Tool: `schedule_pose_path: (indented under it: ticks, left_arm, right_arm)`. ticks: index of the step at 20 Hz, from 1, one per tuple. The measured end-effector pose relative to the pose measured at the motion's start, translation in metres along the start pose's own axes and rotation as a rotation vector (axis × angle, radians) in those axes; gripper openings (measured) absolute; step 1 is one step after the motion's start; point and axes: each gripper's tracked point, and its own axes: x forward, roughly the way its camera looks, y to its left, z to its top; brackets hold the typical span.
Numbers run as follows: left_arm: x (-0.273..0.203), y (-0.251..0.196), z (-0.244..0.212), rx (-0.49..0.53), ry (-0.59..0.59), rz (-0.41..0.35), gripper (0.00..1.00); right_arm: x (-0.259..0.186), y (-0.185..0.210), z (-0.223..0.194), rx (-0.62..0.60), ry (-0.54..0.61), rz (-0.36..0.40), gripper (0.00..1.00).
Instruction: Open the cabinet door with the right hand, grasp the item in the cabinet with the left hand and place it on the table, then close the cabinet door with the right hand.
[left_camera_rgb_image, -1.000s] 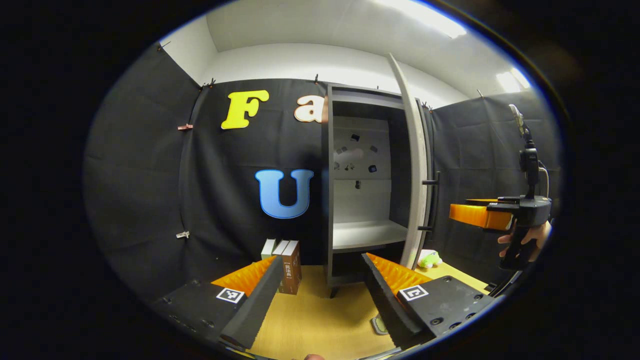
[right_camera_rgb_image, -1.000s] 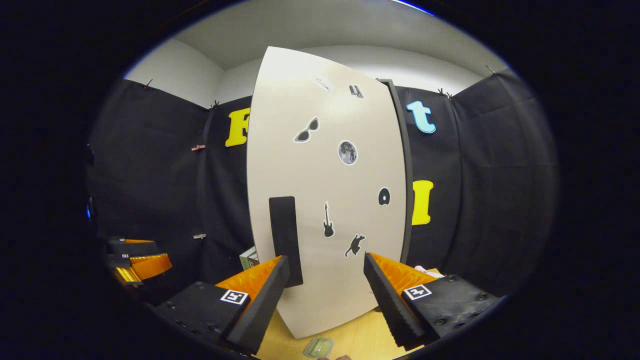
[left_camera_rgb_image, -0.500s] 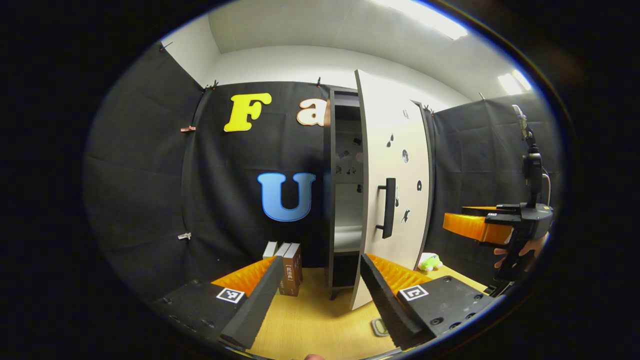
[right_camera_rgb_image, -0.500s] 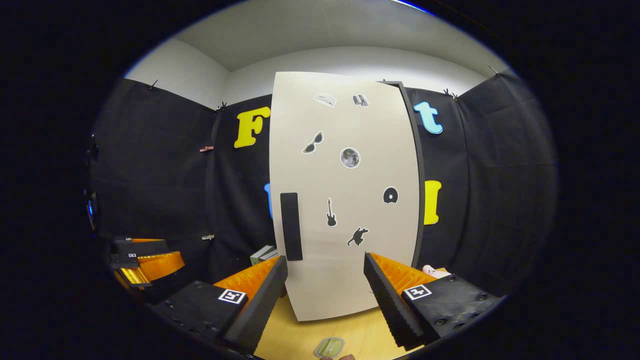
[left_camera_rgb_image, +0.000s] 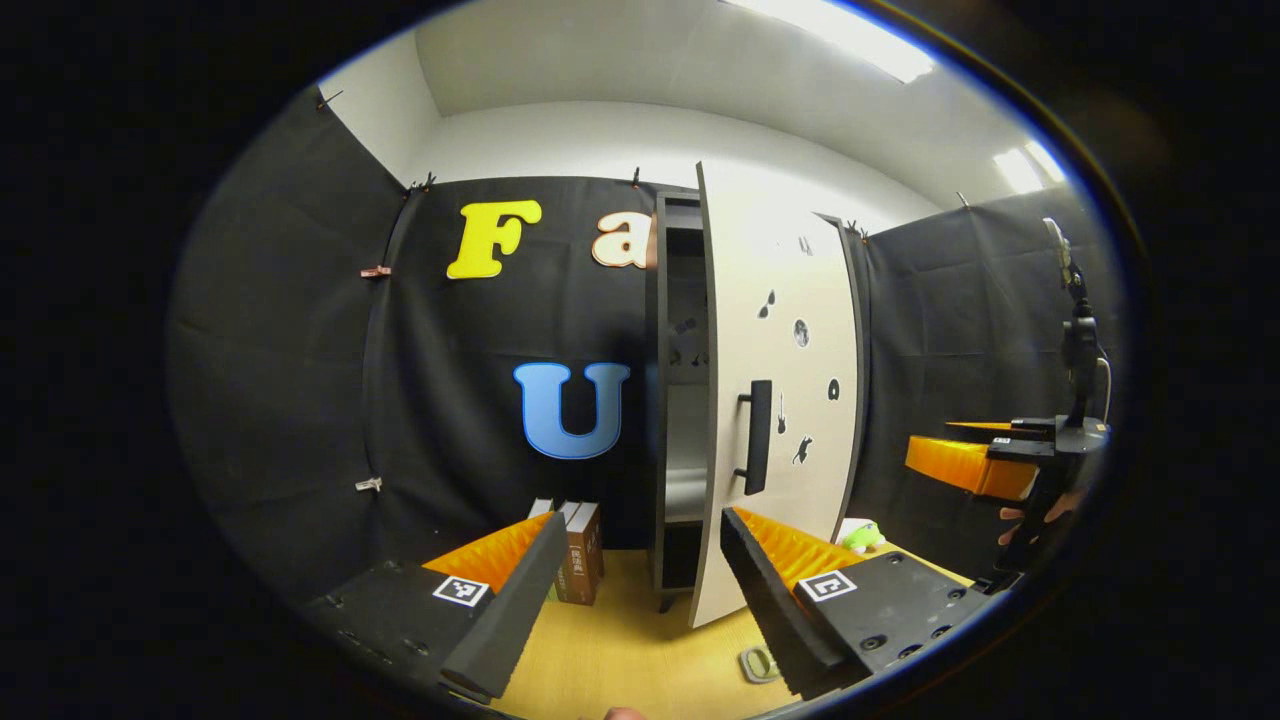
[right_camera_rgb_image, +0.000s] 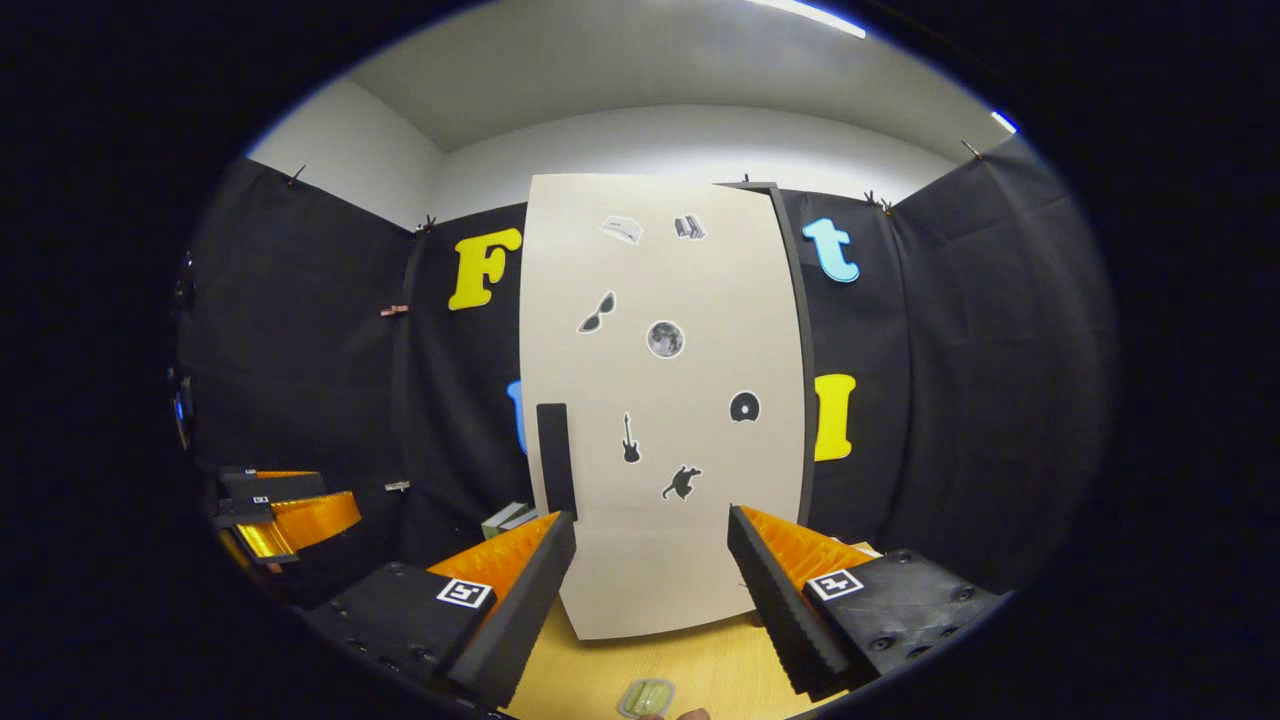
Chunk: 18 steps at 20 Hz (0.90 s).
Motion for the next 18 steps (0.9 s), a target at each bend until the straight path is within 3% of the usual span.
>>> schedule_pose_path:
  ticks: [11, 18]
  left_arm:
    - [0.009, -0.017, 0.020, 0.014, -0.054, 0.012, 0.96]
    - [0.016, -0.021, 0.009, 0.016, -0.014, 0.016, 0.96]
  right_arm:
    - [-0.016, -0.041, 0.006, -0.024, -0.028, -0.141, 0.98]
    - [-0.019, -0.044, 0.004, -0.056, -0.030, -0.151, 1.00]
